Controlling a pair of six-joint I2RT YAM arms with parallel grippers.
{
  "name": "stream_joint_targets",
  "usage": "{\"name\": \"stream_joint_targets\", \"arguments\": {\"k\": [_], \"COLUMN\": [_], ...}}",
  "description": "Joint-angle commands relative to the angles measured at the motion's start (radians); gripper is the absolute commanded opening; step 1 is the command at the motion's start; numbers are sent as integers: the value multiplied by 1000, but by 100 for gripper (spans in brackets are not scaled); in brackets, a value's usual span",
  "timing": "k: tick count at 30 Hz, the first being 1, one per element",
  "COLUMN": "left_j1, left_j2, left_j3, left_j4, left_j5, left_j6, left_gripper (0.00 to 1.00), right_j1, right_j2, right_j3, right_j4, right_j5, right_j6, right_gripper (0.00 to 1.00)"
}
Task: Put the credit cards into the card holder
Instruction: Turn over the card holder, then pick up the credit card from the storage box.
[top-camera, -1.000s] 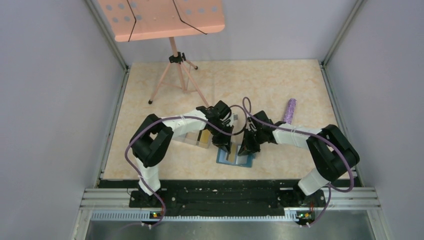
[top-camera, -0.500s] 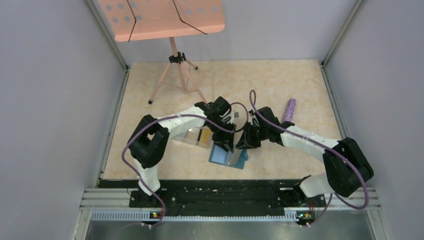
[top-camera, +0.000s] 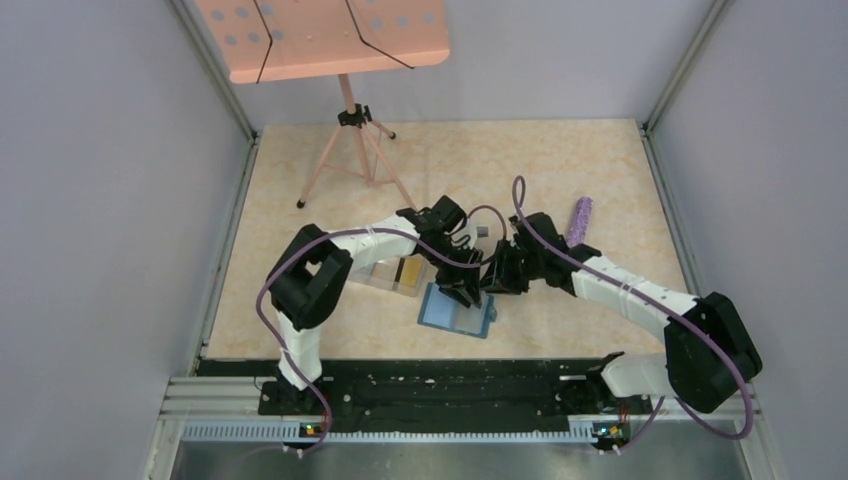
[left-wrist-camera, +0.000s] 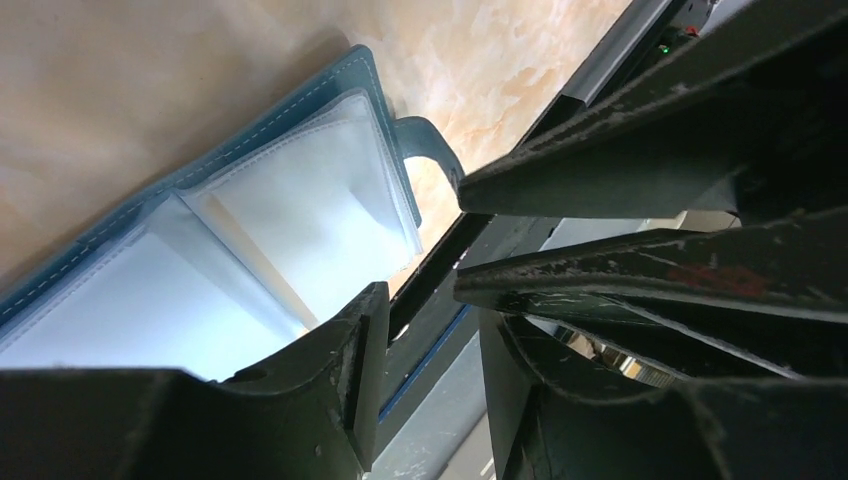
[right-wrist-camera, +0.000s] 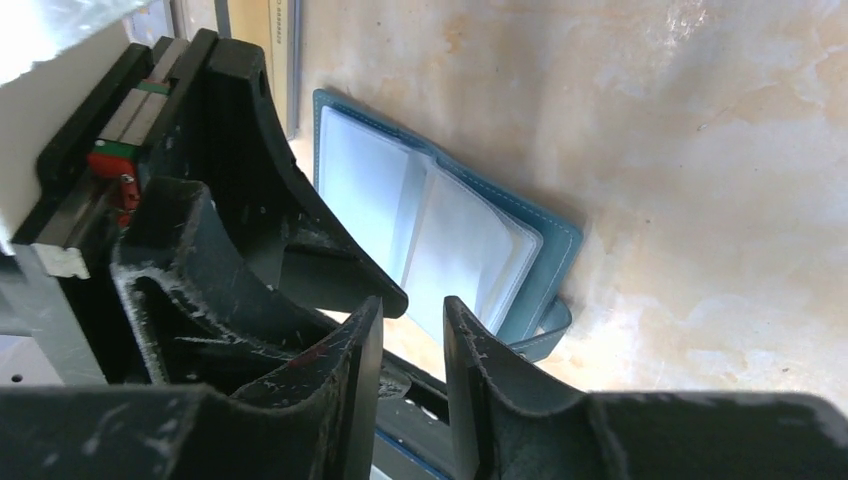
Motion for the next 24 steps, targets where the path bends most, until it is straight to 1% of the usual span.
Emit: {"name": "stream_joint_targets", "arguments": {"k": [1,5,8,13,16,19,21,23,24], "left_j1": [11,57,124,329,446,532,554,556,556], "left_j2": [-100,-206,-293,-434,-502,-526,-520,-493,-476], "left_j3": [-1,-33,-87,-229,-301,-324,-291,-239,-216], "left_j4": [66,118,172,292,303,218,95,-35,-82], "left_j5": [13,-8,8,75,78,29,-72,-213,-262], "left_j6": [52,51,38,-38,-56,-8,62,149,180], "left_gripper": [44,44,45,46,46,46,46,46,46], "right_j1": [4,19,44,90,135,180,208,233,244], "right_j2": [-34,11,76,212,322,435,511,576,611], "right_j3": [23,76,139,262,380,493,566,635,665], "right_j4": [14,3,-5,18,15,11,-2,-28,-42], "right_j5": [-5,-18,-22,-29,-36,-55,-62,-56,-48], "right_j6": [-9,-28,-42,-38,-39,-39,-36,-36,-34], "right_gripper": [32,39,45,55,62,65,66,66,65]}}
